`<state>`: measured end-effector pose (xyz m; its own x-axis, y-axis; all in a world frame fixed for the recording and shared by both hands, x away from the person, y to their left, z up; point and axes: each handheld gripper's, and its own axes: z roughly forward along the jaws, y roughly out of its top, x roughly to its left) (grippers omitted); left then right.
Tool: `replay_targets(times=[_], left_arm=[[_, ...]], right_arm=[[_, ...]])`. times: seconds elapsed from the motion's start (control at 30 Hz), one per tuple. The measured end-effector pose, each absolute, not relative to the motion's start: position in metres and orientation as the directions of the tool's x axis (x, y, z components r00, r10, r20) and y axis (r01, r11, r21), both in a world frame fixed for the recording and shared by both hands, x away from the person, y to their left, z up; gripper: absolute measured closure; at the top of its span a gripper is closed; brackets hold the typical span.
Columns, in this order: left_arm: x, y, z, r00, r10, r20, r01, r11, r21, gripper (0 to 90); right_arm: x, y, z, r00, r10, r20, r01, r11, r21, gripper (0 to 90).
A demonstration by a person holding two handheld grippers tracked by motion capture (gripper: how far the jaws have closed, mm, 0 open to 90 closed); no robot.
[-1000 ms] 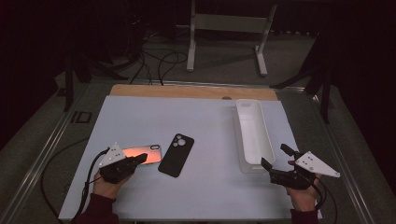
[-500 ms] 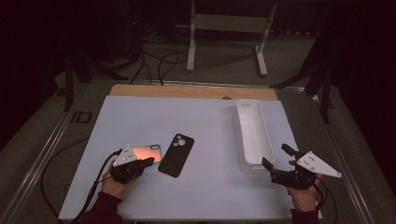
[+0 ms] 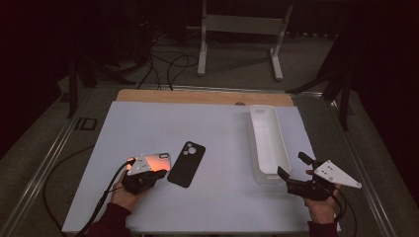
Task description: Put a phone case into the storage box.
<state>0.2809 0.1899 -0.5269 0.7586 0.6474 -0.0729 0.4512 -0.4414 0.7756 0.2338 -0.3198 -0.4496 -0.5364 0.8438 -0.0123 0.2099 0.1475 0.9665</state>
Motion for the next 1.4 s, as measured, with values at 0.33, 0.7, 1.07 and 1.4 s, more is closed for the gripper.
replay_targets(times=[0.33, 0.7, 1.07, 1.4], left_arm=[[0.288, 0.185, -0.534, 0.746, 0.664, -0.054, 0.485, -0.486, 0.727, 90.0], [0.322, 0.181, -0.532, 0.635, 0.771, -0.047, 0.558, -0.415, 0.719, 90.0], [0.330, 0.186, -0.522, 0.589, 0.803, -0.093, 0.561, -0.323, 0.762, 89.6], [0.309, 0.206, -0.486, 0.595, 0.796, -0.111, 0.448, -0.214, 0.868, 68.7]], right_arm=[[0.233, -0.321, -0.448, -0.530, 0.848, -0.011, 0.204, 0.140, 0.969, 9.0], [0.232, -0.321, -0.448, -0.526, 0.850, -0.018, 0.199, 0.143, 0.970, 9.0], [0.232, -0.322, -0.447, -0.522, 0.853, -0.015, 0.197, 0.138, 0.971, 9.1], [0.233, -0.319, -0.449, -0.533, 0.846, -0.010, 0.201, 0.138, 0.970, 9.1]])
